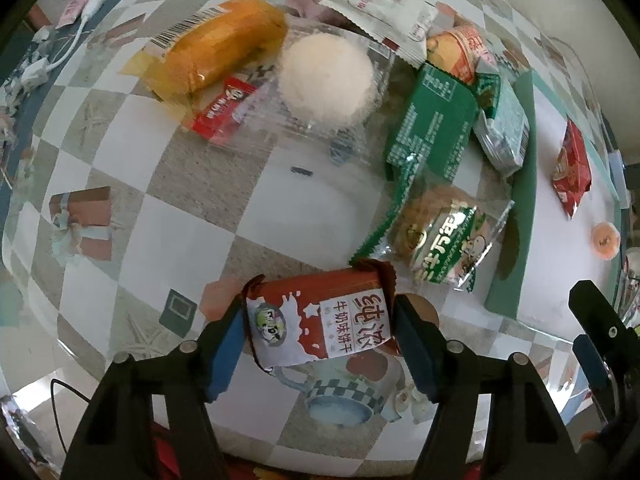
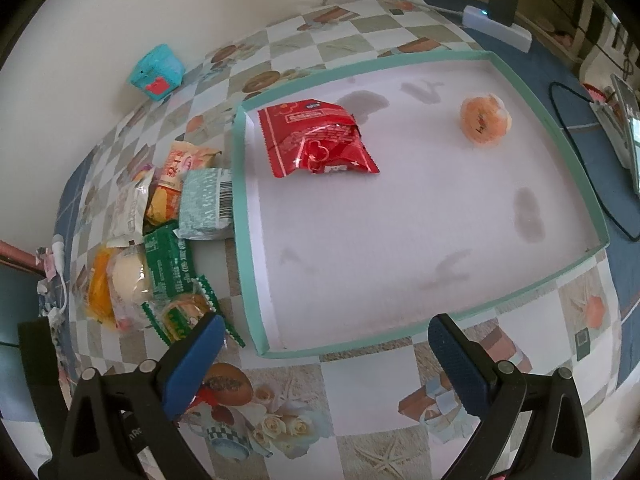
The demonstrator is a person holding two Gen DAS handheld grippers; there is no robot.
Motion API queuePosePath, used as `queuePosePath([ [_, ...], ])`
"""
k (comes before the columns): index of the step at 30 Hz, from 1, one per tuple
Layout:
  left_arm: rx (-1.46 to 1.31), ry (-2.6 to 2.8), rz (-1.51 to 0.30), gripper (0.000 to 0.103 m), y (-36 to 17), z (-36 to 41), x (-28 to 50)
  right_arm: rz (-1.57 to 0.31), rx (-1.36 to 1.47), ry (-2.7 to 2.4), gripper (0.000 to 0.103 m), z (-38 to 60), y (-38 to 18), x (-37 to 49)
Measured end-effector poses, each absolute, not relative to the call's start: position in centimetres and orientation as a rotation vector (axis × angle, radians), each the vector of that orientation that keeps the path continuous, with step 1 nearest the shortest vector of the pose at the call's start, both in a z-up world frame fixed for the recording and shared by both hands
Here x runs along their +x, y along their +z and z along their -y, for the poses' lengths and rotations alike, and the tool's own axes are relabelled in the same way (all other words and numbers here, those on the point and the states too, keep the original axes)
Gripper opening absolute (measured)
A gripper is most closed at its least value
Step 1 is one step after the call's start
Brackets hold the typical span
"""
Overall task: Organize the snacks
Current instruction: 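Grasp the red-white milk biscuit box with the left tool, then lift the biscuit box with the left tool while the right tool grasps the round cookie pack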
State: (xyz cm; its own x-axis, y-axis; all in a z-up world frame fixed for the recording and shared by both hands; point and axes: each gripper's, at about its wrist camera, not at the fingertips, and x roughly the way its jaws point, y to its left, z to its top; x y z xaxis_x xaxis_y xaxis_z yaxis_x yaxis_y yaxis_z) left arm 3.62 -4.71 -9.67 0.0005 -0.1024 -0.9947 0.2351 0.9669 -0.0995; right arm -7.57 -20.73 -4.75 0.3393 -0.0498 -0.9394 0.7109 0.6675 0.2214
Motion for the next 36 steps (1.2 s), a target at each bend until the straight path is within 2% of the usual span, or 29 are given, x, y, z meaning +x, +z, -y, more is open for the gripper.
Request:
queuePosePath([
  [24, -0.08, -0.025, -1.416, 0.071, -7.0, -2.2, 7.4, -1.094, 0.482, -0.305, 0.102, 14.2, -4.4, -2.7],
  [36, -0.138, 0.015, -1.413, 0.071, -7.1, -5.8, 8.6, -1.102, 0.423, -0.201, 0.093, 10.9, -5.4, -0.7],
])
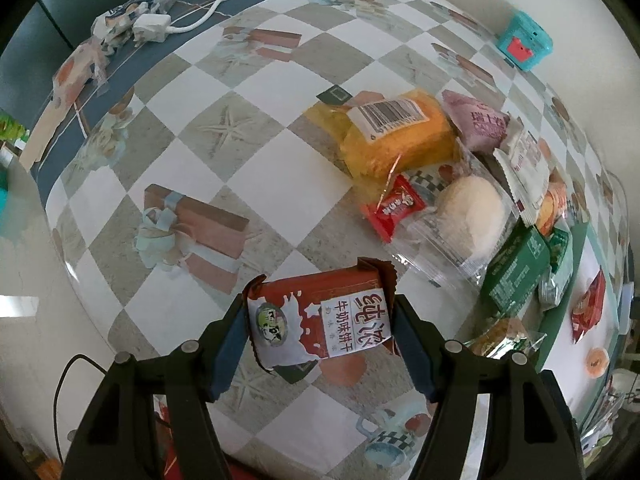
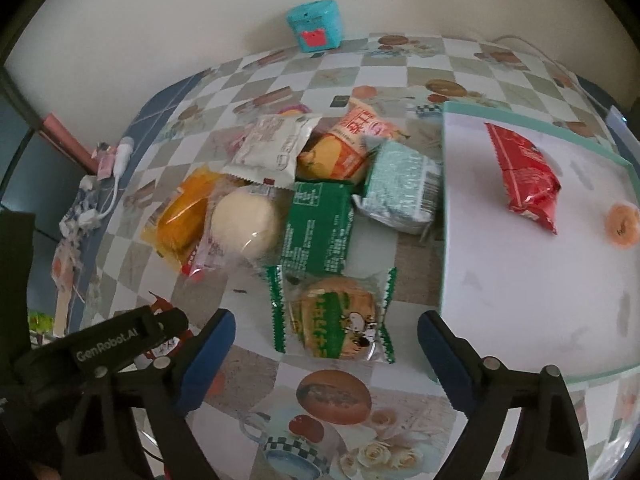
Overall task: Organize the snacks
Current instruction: 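Lift the biscuit box with the left tool while the right tool grasps the round cookie pack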
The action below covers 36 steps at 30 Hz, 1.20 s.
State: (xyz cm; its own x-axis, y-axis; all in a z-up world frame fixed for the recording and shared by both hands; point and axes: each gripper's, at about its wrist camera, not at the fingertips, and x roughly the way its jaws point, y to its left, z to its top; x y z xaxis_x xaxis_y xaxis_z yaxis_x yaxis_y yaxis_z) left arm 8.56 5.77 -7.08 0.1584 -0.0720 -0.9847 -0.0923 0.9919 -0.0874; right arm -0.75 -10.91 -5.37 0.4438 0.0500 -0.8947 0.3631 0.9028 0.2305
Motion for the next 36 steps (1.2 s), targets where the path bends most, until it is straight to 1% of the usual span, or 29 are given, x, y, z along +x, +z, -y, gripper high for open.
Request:
queuePosePath([
  [5, -0.154, 0.027, -1.415, 0.071, -7.4, -6.8, 8.1, -1.119, 0.42, -0.198, 0.089, 10.8, -6.0, -0.4],
  [13, -0.169, 0.03, -1.422, 0.071, -7.9, -8.3, 8.5, -1.151, 0.404, -0.2, 0.088, 10.2, -6.9, 0.4],
  [30, -0.174, 0.033, -1.425, 0.071, -8.2, -7.5, 8.9, -1.208, 0.397, -0.225, 0.088, 10.2, -9.1, 1.9],
  [36, -0.175, 0.037, -1.425, 0.071, -8.0, -7.2, 8.8, -1.216, 0.387, -0.233, 0.083, 10.1, -9.5, 2.2],
])
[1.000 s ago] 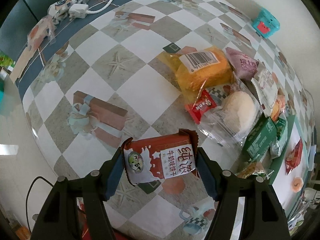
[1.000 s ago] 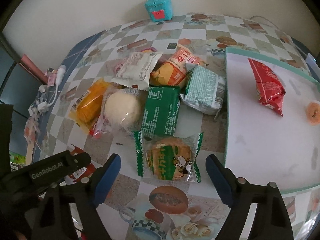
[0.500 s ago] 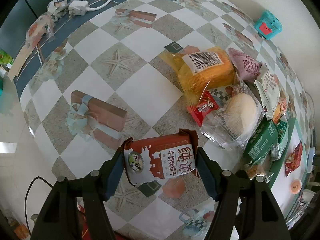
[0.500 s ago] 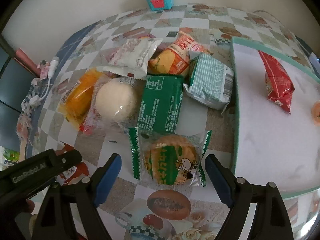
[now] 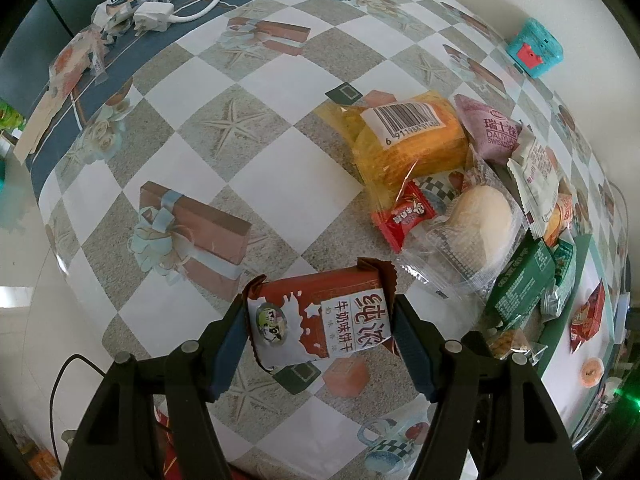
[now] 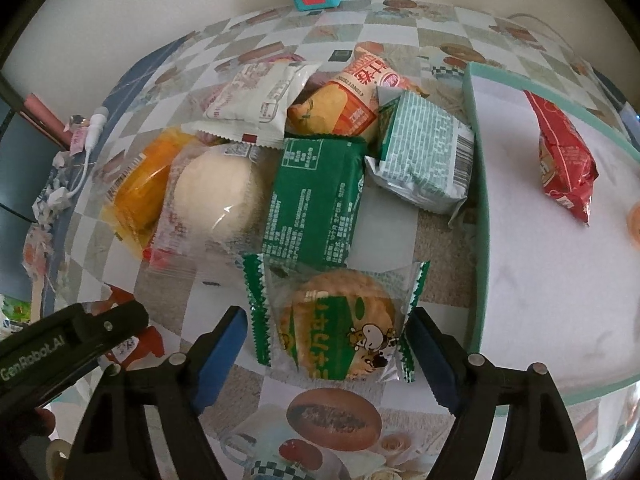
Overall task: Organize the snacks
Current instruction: 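Lift the biscuit box with the left tool while the right tool grasps the round cookie pack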
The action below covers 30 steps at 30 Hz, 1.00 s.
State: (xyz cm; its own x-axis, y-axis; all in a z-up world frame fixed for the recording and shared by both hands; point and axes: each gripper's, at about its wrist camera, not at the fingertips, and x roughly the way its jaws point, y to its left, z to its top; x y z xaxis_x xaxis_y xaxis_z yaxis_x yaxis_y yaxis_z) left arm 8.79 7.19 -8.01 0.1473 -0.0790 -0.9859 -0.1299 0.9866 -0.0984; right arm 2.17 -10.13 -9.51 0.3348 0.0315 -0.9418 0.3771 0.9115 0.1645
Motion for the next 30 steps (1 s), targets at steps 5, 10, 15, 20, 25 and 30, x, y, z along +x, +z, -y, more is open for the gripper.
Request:
queuePosePath([
  [5, -0.173, 0.039, -1.424, 0.071, -8.14, -7.33, 8.84, -1.212, 0.389, -0.231, 0.076, 10.08, -9.47, 2.23],
  [10, -0.172, 0.041, -1.423, 0.071, -8.15, -7.38, 8.88, -1.21, 0.395, -0.22, 0.072, 10.3, -9.25, 2.07],
  [15, -0.17, 0.042, -1.422, 0.071, -8.15, -7.3, 8.85, -1.209, 0.397, -0.215, 0.066, 10.38, -8.91, 1.9],
  [20, -0.169, 0.043, -1.421, 0.071, -8.0, -7.26, 8.8, -1.21, 0.396, -0.21, 0.062, 10.29, -8.83, 1.89],
  [25, -0.169, 0.043, -1.421, 0.071, -8.07, -7.33, 8.84, -1.211, 0.396, -0.208, 0.059, 10.31, -8.93, 1.97],
  [30, -0.17, 0.044, -1.421, 0.071, -8.12, -7.34, 8.84, -1.211, 0.395, -0.203, 0.057, 10.35, -8.83, 1.81],
])
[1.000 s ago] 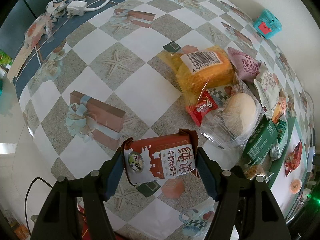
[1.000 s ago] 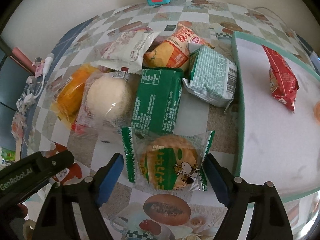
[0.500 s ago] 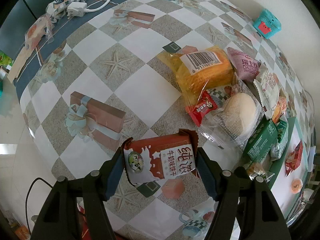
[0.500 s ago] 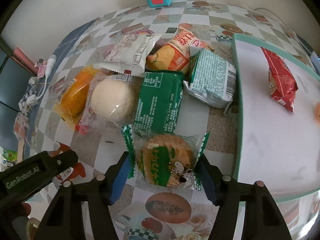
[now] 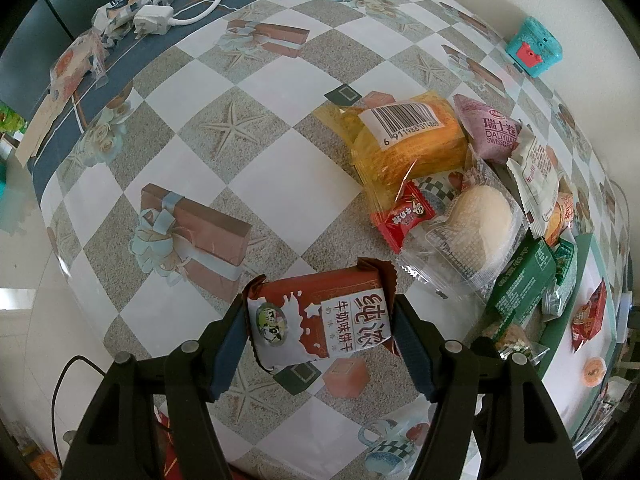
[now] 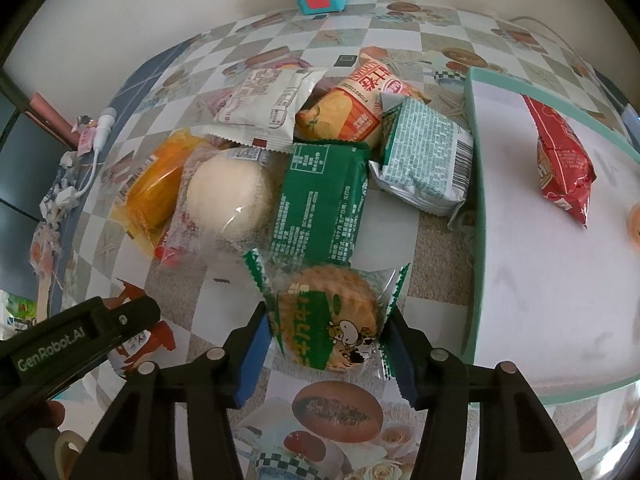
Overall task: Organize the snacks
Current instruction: 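Lift the biscuit box with the left tool while the right tool grasps the round cookie pack, then carry the biscuit box and cookie pack toward the white tray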
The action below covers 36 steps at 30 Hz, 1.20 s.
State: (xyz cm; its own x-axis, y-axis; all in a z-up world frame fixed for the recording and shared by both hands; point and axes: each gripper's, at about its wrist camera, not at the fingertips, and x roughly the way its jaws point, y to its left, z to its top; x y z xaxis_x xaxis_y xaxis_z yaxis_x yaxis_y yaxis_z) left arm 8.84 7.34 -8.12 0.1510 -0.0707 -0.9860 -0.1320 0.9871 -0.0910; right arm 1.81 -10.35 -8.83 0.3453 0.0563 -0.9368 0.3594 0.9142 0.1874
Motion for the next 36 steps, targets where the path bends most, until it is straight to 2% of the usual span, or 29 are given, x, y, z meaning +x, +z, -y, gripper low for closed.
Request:
queuePosePath([
  [19, -0.15, 0.003, -1.357, 0.071, -5.2, -6.3, 7.5, -1.108, 0.487, -0.228, 0.057, 12.8, -4.2, -0.9],
  [36, -0.032, -0.184, -1.257, 0.071, 0.1, 0.5, 6.8, -1.016, 0.647, -0.445, 0.057, 20.4, -1.9, -3.4],
])
